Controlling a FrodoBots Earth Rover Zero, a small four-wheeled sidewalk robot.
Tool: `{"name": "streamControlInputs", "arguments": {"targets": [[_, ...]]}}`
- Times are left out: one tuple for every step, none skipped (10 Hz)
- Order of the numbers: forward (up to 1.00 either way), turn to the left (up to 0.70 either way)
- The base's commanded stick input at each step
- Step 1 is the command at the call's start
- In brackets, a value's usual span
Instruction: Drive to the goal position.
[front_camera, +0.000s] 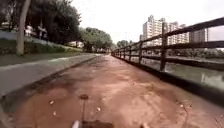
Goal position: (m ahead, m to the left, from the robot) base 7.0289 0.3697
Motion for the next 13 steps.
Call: {"name": "streamControlInputs", "arguments": {"targets": [[0.70,0.00],[0.70,0.00],[0.70,0.00],[0.70,0.00],[0.70,0.00],[0.70,0.00],[0.70,0.00],[0.70,0.00],[0.70,0.00],[0.70,0.00],[0.70,0.00],[0.70,0.00],[0.70,0.00]]}}
